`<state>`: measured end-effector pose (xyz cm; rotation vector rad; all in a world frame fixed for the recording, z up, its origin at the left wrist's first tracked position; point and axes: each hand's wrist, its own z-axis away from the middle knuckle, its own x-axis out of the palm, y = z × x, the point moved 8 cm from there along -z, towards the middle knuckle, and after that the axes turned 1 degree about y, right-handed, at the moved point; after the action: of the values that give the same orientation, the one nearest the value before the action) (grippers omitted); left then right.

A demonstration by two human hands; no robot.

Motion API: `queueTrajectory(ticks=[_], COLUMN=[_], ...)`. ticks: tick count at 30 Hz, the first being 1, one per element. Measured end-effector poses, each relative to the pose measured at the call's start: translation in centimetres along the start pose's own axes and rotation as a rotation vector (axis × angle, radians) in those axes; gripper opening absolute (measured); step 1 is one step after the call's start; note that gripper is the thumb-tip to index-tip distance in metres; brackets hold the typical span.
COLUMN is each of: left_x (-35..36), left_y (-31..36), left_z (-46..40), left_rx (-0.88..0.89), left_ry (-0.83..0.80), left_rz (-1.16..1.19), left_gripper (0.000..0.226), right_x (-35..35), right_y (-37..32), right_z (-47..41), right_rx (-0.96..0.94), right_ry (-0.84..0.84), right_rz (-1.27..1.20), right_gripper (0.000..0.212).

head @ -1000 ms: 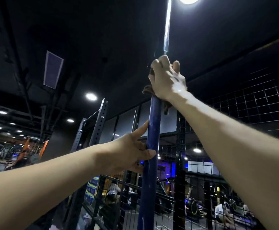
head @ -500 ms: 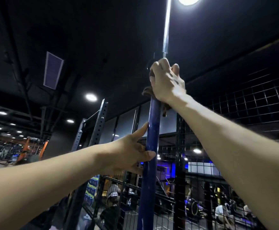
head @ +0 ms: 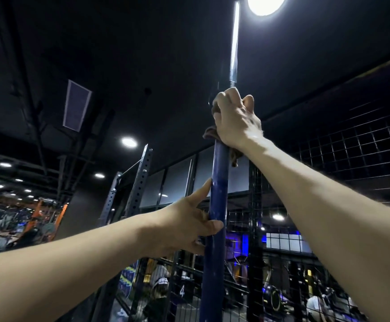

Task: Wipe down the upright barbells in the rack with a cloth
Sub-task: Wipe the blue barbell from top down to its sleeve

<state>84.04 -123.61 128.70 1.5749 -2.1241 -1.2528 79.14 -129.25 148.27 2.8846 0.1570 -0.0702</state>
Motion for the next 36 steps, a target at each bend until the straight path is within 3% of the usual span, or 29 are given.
queueTrajectory(ticks=[7,12,16,19,22,24,27,29,31,33,36], left_x=[0.1,0.5,-0.1,-0.8,-0.9,0.4,2.2,2.2,1.6,0.3,-1.4], left_y=[-0.3,0.0,1.1,2.5,5.1,6.7,8.0,8.7,9.8,10.9,11.9], left_z=[0.2,1.7,3.2,4.4,4.9,4.8,4.5,4.5,4.7,5.0,4.9], left_rx=[0.009,-0.001,-0.006,0.017,0.102,0.092,0.024,0.039,0.081,0.115,0.125], left_ry=[0.070,0.094,0.242,0.376,0.452,0.354,0.214,0.235,0.305,0.427,0.597], left_rz=[0.032,-0.041,-0.080,-0.162,-0.128,-0.042,0.073,0.110,0.085,-0.012,-0.232], left_gripper=[0.079,0.051,0.054,0.037,0.036,0.042,0.051,0.040,0.027,0.023,0.022], right_x=[-0.1,0.3,-0.9,-3.3,-5.6,-6.7,-7.9,-8.5,-8.8,-8.4,-6.9], right_y=[-1.5,-1.8,-1.3,0.1,0.9,0.1,-0.3,-0.1,0.5,1.6,2.1], right_z=[6.3,10.1,11.8,12.2,12.7,12.6,12.5,12.8,13.3,14.0,14.8], right_rx=[-0.114,-0.111,-0.085,0.051,0.296,0.378,0.488,0.483,0.444,0.470,0.496], right_ry=[-0.120,-0.314,-0.428,-0.389,-0.362,-0.398,-0.369,-0.373,-0.394,-0.411,-0.479], right_rz=[-0.057,-0.151,-0.331,-0.654,-1.199,-1.560,-1.785,-1.856,-1.789,-1.659,-1.597], right_gripper=[0.008,0.009,0.019,0.026,0.024,0.031,0.048,0.049,0.026,0.011,0.012])
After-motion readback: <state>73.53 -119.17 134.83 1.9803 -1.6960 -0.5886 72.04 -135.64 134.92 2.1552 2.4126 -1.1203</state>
